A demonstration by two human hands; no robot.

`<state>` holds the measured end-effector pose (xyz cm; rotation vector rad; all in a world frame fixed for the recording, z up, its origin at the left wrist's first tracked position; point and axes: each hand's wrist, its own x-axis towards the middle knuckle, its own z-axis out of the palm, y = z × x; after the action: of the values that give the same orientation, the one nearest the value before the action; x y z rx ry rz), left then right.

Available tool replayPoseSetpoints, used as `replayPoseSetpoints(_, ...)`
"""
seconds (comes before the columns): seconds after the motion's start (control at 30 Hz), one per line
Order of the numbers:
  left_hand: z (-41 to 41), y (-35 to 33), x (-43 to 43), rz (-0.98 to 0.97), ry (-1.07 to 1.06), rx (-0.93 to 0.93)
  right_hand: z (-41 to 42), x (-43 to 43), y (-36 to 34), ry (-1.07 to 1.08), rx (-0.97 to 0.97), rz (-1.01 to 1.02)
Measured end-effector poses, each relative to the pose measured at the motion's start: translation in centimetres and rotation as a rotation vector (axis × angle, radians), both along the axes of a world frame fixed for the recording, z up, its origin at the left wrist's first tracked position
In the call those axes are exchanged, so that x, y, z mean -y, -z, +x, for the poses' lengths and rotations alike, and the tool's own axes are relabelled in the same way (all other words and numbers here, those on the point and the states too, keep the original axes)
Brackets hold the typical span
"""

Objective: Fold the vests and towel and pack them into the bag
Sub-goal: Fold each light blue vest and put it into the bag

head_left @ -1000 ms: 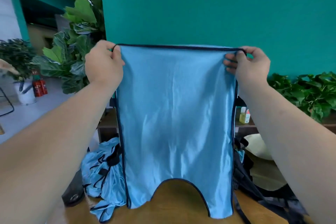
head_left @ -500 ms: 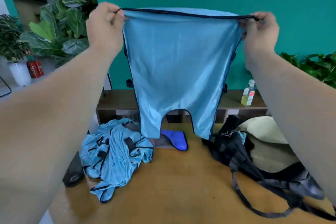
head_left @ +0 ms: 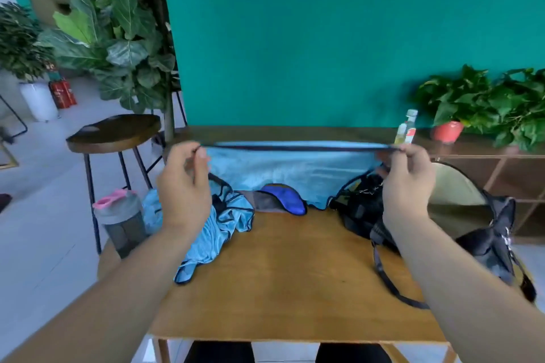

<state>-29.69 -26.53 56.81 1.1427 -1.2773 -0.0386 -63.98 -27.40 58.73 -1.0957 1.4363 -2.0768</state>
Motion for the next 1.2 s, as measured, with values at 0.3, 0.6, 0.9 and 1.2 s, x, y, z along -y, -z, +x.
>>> replayPoseSetpoints(0.3,0.6,12.0,-6.7,0.253,0.076,0.164,-0.6,-7.9,13.3,-0.018,-0.372,0.192)
replayPoseSetpoints(0.6,3.0,16.7,-7.6,0.588,0.217,0.27,-2.4,-9.5,17.0,-0.117,-0.422,0.457)
replayPoseSetpoints(0.9,3.4,16.2,-3.8,0.698,0.274,0.24,-3.9,-5.2,17.4,-0.262,-0.634,0.679)
replayPoseSetpoints(1.2,-0.1,21.5,-0.5,0.788,0.222,0.334,-2.8,-1.7,21.8,-0.268,-0.729,0.785)
